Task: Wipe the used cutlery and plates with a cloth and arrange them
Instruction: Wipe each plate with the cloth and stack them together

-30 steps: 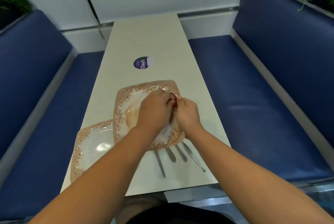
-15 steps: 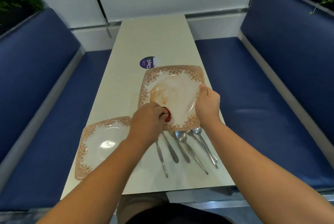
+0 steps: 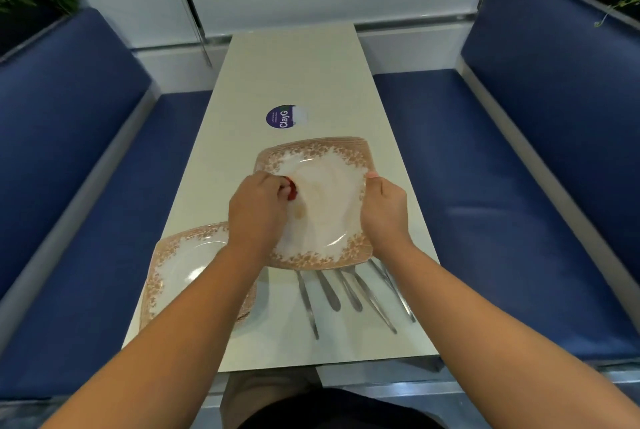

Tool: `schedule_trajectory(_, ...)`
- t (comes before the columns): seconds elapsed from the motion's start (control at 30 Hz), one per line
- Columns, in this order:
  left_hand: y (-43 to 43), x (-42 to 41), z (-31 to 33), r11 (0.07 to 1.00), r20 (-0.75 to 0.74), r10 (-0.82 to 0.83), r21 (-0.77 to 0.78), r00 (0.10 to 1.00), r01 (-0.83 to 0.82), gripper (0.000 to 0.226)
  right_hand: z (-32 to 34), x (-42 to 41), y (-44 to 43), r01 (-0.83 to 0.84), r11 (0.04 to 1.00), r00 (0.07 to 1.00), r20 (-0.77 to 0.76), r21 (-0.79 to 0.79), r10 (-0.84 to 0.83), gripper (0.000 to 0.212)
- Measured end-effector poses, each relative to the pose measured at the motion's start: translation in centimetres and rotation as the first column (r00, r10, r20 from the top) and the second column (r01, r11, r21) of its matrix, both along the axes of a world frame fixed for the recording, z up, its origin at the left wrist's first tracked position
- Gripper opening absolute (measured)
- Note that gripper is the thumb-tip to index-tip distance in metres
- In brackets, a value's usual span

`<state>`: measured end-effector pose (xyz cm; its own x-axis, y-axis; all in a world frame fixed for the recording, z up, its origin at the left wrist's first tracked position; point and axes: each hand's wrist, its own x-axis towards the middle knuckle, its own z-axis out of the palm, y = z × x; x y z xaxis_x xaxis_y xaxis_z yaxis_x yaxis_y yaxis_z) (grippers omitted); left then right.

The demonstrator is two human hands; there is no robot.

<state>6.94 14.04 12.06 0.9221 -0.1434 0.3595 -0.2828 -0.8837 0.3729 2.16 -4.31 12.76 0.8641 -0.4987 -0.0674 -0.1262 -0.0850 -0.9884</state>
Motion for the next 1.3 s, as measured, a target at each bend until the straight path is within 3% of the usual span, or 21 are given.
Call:
schedule_trajectory(0.1, -2.3, -1.7, 0.7, 0.979, 0.013, -0.180, -0.093, 0.984, 0.180, 0.012, 0.3, 0.2, 1.0, 0.001, 1.000, 1.000, 0.003, -0.006, -0.001, 0.048)
schedule_trajectory(0.23, -1.1, -4.2, -0.5, 0.918, -0.001, -0.395, -0.038, 0.919, 0.395, 0.010, 1.0, 1.0, -0.7, 0.074, 0.997, 0.997, 0.015, -0.021, -0.074, 0.050)
schedule_trajectory(0.4, 2.3, -0.6, -0.9, 0.994, 0.003, -0.096, 0.055, 0.995, 0.096, 0.012, 0.9, 0.6, -0.6, 0.026, 0.999, 1.000, 0.012, -0.024, -0.026, 0.048)
schedule_trajectory(0.5, 0.8, 0.5, 0.4, 0.999, 0.011, 0.007, -0.043, 1.000, -0.007, 0.014, 0.4, 0.4, 1.4, -0.050, 0.999, 0.999, 0.006, -0.008, 0.050, 0.043)
schedule_trajectory(0.6, -2.2, -0.9, 1.3, 0.980, 0.017, -0.154, -0.125, 0.988, 0.155, 0.014, 0.2, 0.6, 2.8, -0.043, 0.999, 0.999, 0.002, -0.002, 0.043, 0.047)
schedule_trajectory(0.7, -3.6, -4.1, 1.0, 0.900, 0.009, -0.422, -0.118, 0.907, 0.420, 0.018, 0.4, 1.3, 2.2, 0.014, 0.999, 1.000, 0.018, 0.044, -0.015, 0.045)
schedule_trajectory(0.77, -2.3, -4.7, 0.5, 0.867, 0.021, -0.491, -0.092, 0.871, 0.490, 0.013, 0.7, 1.5, 1.0, 0.035, 0.998, 0.999, 0.020, 0.050, -0.036, 0.046)
schedule_trajectory(0.83, -0.2, -3.4, 0.1, 0.916, 0.028, -0.396, -0.050, 0.918, 0.397, 0.011, 1.0, 1.1, 0.3, 0.028, 0.998, 1.000, 0.008, 0.054, -0.028, 0.047)
schedule_trajectory(0.97, 1.5, 1.4, 0.6, 0.998, 0.006, -0.014, -0.060, 1.000, 0.015, 0.018, 0.3, 0.4, 1.6, -0.055, 0.998, 0.999, 0.001, 0.022, 0.055, 0.042)
schedule_trajectory(1.03, 0.1, 2.4, 1.6, 0.994, 0.030, 0.013, -0.104, 0.999, -0.010, 0.019, 0.1, 0.3, 2.9, -0.085, 0.996, 0.996, 0.004, 0.021, 0.085, 0.041)
schedule_trajectory(1.13, -3.2, 0.9, 2.6, 0.981, 0.044, -0.147, -0.119, 0.988, 0.152, 0.015, 0.5, 0.5, 3.7, -0.066, 0.996, 0.998, -0.006, 0.053, 0.066, 0.042)
schedule_trajectory(1.3, -4.0, -4.0, 2.0, 0.874, 0.032, -0.478, -0.082, 0.878, 0.479, 0.017, 1.8, 1.6, 1.1, 0.045, 0.998, 0.999, 0.005, 0.044, -0.046, 0.045)
